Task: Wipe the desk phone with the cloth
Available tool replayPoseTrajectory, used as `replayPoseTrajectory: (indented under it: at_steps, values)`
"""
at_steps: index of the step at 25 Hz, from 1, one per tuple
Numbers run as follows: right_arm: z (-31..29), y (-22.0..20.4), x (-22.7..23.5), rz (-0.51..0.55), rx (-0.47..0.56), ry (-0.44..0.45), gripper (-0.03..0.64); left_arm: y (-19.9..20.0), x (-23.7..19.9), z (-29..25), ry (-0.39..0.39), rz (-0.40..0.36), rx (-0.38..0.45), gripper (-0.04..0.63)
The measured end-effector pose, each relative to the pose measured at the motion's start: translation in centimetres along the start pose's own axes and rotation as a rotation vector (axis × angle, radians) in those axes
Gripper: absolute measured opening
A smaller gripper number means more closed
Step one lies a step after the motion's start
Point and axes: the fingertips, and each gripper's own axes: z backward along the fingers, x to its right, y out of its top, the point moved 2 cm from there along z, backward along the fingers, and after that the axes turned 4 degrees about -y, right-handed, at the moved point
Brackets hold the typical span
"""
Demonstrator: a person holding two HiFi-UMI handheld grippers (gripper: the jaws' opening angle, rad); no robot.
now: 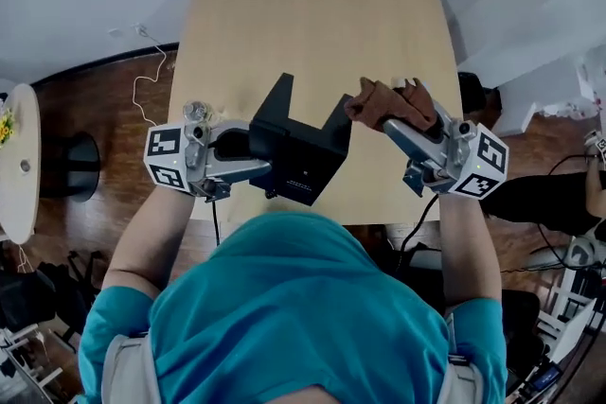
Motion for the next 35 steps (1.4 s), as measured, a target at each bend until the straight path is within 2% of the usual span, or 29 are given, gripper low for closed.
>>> replayPoseTrajectory:
  at_steps: [2,4,6,9,13,17,19,21,24,26,28,31,33,35]
  values:
    - [-1.0,0.7,-2.2,0.017,-0.044,0.072,0.135,-0.1,-0.2,0.0,0.017,-0.042,-0.030,0.164]
    - [-2.6,0.0,-4.2,0.050,-0.138,0.134,0.135,-0.3,-0.3,0.0,0.029,-0.069,-0.048,0.164]
    - [-3.6,-1.1,-4.8,0.066,-0.227,0.156,0.135,-0.3,-0.4,0.0,0.032,-0.082,-0.062,0.164]
    - [-3.7,-2.0,-3.1,0.078,-0.316,0.123,0.135,-0.4,-0.2,-0.2,0.024,-0.085,-0.084,0.164]
    - [-2.8,-3.7,0.6,0.126,-0.417,0.029,0.135,-1.2,0.8,-0.8,-0.008,-0.095,-0.124,0.164]
    - [-2.8,-3.7,1.9,0.186,-0.441,-0.012,0.135,-2.0,0.9,-1.0,0.004,-0.097,-0.152,0.164]
    - [-3.9,-1.6,-0.1,0.185,-0.371,0.049,0.135,-2.3,0.9,-1.1,0.014,-0.106,-0.174,0.164]
    - [-6.1,0.2,-2.9,0.202,-0.333,0.159,0.135,-2.3,0.6,-1.3,0.017,-0.111,-0.190,0.164]
    - [-8.7,-1.2,-5.7,0.258,-0.431,0.293,0.135,-2.0,0.6,-1.7,0.012,-0.125,-0.209,0.164]
    - [-9.3,-2.7,-5.6,0.243,-0.485,0.314,0.135,-2.0,1.2,-2.1,0.006,-0.142,-0.228,0.164]
    - [-9.3,-3.2,-4.2,0.216,-0.501,0.281,0.135,-2.3,1.8,-2.5,-0.003,-0.156,-0.253,0.164]
    - [-9.3,-3.7,-1.0,0.227,-0.545,0.185,0.135,-2.5,2.1,-2.4,-0.015,-0.146,-0.264,0.164]
    - [-9.3,-4.1,1.2,0.255,-0.572,0.095,0.135,-2.3,1.8,-2.0,-0.002,-0.100,-0.221,0.164]
    - [-8.8,-3.3,3.2,0.259,-0.531,-0.002,0.135,-1.3,0.9,-1.3,0.043,-0.025,-0.127,0.164]
